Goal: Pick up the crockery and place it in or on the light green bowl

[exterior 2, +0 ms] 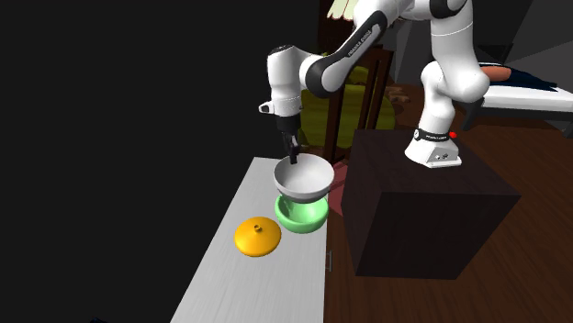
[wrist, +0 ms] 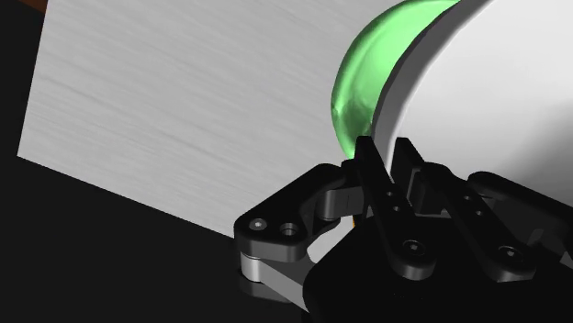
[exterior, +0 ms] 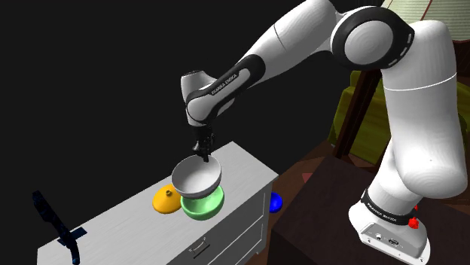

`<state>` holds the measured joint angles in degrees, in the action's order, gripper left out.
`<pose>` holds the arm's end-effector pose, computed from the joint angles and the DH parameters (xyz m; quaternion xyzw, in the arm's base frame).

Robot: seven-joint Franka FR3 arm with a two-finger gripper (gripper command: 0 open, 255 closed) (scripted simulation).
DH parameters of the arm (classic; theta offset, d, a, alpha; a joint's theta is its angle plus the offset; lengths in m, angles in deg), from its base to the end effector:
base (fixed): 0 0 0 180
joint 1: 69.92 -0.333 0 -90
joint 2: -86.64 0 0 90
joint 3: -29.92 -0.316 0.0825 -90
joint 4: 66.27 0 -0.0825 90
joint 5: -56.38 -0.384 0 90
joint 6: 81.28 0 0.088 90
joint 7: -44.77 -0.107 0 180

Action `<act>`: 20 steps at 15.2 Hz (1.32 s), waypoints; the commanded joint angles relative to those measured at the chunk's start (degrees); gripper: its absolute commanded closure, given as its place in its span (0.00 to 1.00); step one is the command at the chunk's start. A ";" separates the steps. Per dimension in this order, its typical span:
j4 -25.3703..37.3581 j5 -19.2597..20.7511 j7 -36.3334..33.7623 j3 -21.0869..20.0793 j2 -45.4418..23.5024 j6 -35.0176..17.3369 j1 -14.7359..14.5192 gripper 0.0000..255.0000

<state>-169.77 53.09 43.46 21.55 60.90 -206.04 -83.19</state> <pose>0.5972 0.2322 0.2922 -0.9860 -0.1532 0.0473 0.0463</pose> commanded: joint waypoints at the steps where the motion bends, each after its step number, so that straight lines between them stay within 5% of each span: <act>1: -0.06 0.08 -0.01 0.04 -0.97 -1.09 -0.10 1.00; 18: -0.87 0.43 0.23 0.30 -5.36 -6.27 -0.36 1.00; 19: -0.86 0.43 0.22 0.30 -5.37 -6.27 -0.36 0.00; 20: -0.84 0.43 0.22 0.30 -5.38 -6.26 -0.36 0.00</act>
<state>-170.62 53.53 43.68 21.85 55.52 -212.31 -83.55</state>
